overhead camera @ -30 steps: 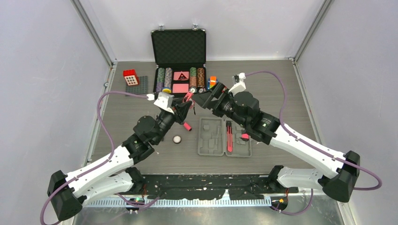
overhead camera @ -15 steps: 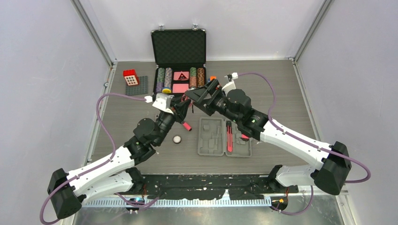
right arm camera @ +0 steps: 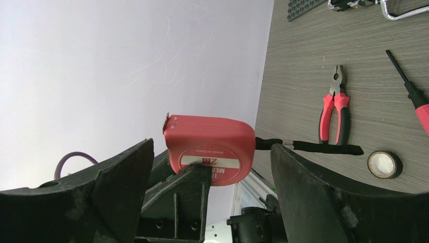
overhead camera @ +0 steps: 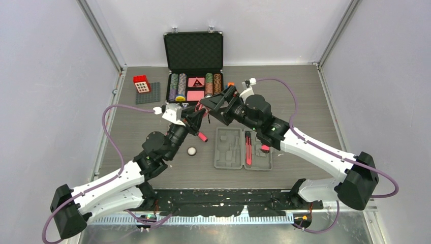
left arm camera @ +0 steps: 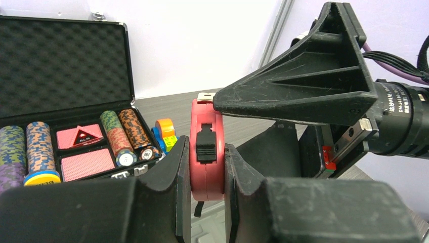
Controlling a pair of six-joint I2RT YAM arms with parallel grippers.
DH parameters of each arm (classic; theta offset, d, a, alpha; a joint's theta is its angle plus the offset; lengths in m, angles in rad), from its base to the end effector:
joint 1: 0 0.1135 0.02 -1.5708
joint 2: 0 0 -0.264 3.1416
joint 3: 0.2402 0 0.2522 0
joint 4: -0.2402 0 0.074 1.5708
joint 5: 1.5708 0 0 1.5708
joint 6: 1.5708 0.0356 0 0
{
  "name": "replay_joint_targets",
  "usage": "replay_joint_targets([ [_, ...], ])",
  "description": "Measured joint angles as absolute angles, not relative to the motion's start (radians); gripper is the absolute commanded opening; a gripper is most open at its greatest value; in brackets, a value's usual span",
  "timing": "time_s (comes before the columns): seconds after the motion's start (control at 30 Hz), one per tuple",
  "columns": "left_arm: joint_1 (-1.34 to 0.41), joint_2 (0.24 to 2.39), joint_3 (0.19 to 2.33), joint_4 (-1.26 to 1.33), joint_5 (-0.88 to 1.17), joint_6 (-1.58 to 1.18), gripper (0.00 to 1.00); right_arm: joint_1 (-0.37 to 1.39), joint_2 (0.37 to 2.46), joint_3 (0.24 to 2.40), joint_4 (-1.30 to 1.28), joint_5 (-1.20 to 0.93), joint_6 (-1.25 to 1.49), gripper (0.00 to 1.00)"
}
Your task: Pack the tool kit
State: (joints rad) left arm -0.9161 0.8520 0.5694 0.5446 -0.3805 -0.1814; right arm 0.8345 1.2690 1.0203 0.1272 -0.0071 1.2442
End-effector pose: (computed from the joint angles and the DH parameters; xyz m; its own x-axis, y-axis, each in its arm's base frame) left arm 0.1332 -0.1518 0.3292 0.0617 -0.3554 -0.9327 0.5380 0.7989 -0.2689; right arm 0.2030 0.2243 0.3501 -0.7324 0.6023 -0.3176 -0.1621 0.2988 0.9404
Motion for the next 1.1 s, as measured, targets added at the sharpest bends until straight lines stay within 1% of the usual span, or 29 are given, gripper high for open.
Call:
replay_joint_targets([
  [0.37,-0.916,0.841,0.563,0.549,-0.373,-0.204,0.00,0.808,1.290,1.020,0.138,-0.075,1.225,0.82],
  [0.53,-0.916,0.835,0.563,0.549,-0.347,-0.208,0.00,0.799,1.290,1.020,0.163,-0.110,1.200,0.75],
  [0.63,-0.916,0.833,0.563,0.549,-0.336,-0.213,0.00,0.794,1.290,1.020,0.175,-0.132,1.190,0.73],
  [0.7,-0.916,0.833,0.563,0.549,-0.329,-0.218,0.00,0.789,1.291,1.020,0.181,-0.146,1.183,0.69],
  [0.77,-0.916,0.833,0.563,0.549,-0.324,-0.220,0.01,0.783,1.295,1.020,0.186,-0.161,1.177,0.61],
  [0.8,-0.916,0.833,0.563,0.548,-0.323,-0.220,0.02,0.780,1.297,1.020,0.189,-0.172,1.172,0.59],
  [0.83,-0.916,0.833,0.563,0.545,-0.323,-0.220,0.03,0.775,1.299,1.020,0.190,-0.183,1.170,0.53],
  [0.87,-0.915,0.833,0.563,0.542,-0.321,-0.219,0.04,0.773,1.301,1.020,0.192,-0.191,1.167,0.51],
  [0.9,-0.915,0.833,0.563,0.540,-0.321,-0.218,0.06,0.770,1.303,1.020,0.193,-0.201,1.165,0.46],
  [0.93,-0.915,0.833,0.563,0.538,-0.321,-0.218,0.09,0.768,1.303,1.020,0.194,-0.209,1.161,0.43],
  [1.0,-0.915,0.833,0.563,0.535,-0.319,-0.216,0.18,0.763,1.303,1.020,0.192,-0.217,1.153,0.34],
  [1.1,-0.915,0.835,0.563,0.528,-0.318,-0.213,0.33,0.754,1.303,1.020,0.187,-0.224,1.140,0.29],
])
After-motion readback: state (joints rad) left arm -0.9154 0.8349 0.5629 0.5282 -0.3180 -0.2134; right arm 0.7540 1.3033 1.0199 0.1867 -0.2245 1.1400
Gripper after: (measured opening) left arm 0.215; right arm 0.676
